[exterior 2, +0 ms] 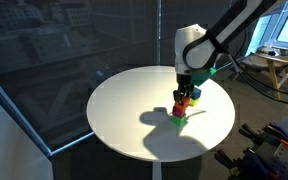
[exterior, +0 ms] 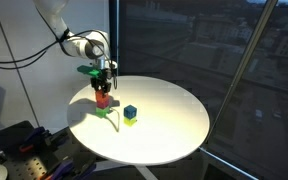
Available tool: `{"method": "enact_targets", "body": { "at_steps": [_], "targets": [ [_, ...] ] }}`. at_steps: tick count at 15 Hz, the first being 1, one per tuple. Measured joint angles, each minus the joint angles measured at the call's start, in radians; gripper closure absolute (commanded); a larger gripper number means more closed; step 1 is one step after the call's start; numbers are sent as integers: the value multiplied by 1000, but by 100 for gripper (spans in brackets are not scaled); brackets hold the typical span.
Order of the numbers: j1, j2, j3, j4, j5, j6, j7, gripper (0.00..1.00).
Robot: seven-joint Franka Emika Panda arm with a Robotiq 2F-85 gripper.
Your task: Put the orange block on the blue block
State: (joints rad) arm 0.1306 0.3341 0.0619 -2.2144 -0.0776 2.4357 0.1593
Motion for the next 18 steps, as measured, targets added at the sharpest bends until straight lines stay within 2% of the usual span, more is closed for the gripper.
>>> {"method": "enact_targets", "body": {
  "at_steps": [5, 12, 18],
  "targets": [
    [1, -30, -4, 2, 0, -18, 9, 73],
    [-2, -115, -21, 1, 0, -101, 58, 73],
    [-34, -147, -51, 1, 2, -137, 116, 73]
  ]
}}
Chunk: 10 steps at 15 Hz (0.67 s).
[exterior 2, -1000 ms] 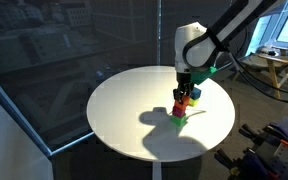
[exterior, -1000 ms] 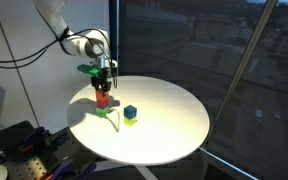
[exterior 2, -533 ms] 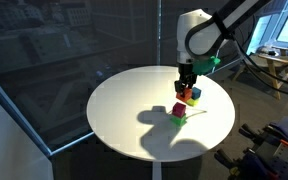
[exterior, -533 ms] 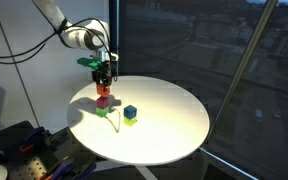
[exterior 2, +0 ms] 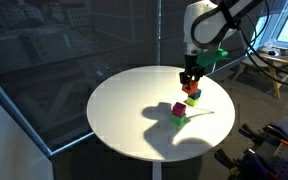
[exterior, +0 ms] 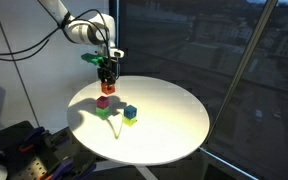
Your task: Put the orange block on the blue block
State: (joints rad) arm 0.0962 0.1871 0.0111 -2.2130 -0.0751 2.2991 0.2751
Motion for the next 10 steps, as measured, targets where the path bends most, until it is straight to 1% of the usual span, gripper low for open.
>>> {"method": "enact_targets", "body": {
  "at_steps": [5, 10],
  "targets": [
    [-37, 1, -30, 0, 3, -9, 15, 73],
    [-80, 14, -50, 11, 36, -35, 13, 73]
  ]
}}
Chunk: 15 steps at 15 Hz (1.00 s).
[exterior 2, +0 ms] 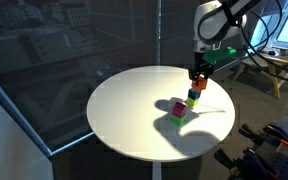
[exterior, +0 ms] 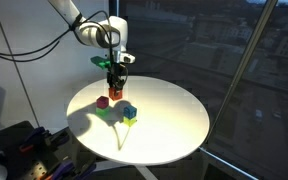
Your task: Put the orange block on the blue block
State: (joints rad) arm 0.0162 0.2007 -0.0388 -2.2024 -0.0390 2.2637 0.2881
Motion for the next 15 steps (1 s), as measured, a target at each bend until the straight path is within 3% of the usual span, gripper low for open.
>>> {"method": "enact_targets", "body": {
  "at_steps": [15],
  "targets": [
    [-63, 154, -40, 162, 79, -32, -8, 73]
  ]
}}
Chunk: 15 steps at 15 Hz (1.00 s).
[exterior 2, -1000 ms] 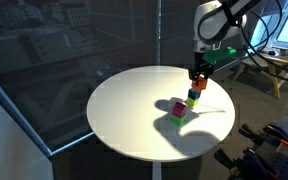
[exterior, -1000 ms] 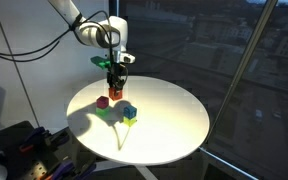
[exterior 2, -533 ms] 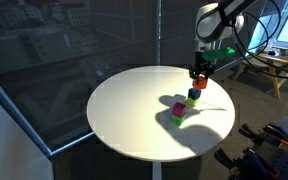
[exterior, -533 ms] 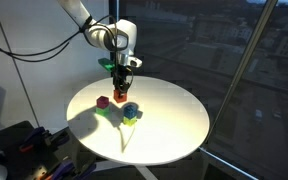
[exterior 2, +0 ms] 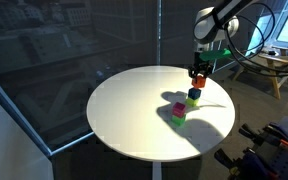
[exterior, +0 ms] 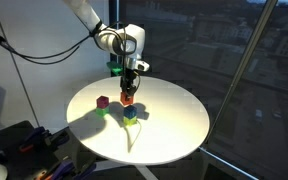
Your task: Put the orange block on the blue block
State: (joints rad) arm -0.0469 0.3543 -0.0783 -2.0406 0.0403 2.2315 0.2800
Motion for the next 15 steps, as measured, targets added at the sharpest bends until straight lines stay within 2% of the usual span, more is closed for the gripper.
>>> {"method": "enact_targets", "body": {
  "at_steps": [12, 13, 14, 15],
  "targets": [
    [-7, 114, -13, 70, 7, -1, 1, 73],
    [-7, 123, -13, 75, 7, -1, 1, 66],
    [-6, 128, -13, 80, 7, -2, 1, 23],
    [-6, 130, -13, 84, 7, -6, 2, 24]
  ]
}}
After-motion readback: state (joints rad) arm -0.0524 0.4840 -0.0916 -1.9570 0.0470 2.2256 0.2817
